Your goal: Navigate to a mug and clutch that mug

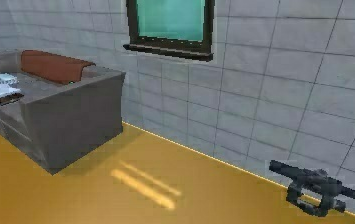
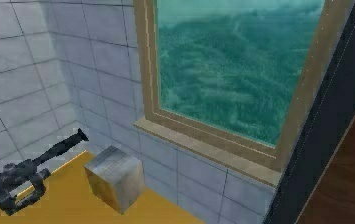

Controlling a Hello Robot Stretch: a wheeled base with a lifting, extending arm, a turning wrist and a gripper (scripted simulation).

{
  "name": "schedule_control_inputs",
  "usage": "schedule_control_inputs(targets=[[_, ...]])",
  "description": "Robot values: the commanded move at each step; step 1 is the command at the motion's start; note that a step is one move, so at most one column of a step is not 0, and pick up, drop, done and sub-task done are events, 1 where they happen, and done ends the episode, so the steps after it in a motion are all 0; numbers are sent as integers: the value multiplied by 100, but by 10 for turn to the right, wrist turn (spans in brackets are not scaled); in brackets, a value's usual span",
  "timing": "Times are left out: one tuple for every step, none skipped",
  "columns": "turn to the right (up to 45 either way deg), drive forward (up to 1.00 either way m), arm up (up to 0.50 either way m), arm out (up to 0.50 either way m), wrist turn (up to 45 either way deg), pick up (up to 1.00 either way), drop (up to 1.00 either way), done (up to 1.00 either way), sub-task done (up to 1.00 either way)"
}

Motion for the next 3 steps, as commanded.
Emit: schedule_control_inputs(targets=[[0,30,0,0,0,0,0,0,0],[330,0,0,0,0,0,0,0,0],[0,20,0,0,0,0,0,0,0]])
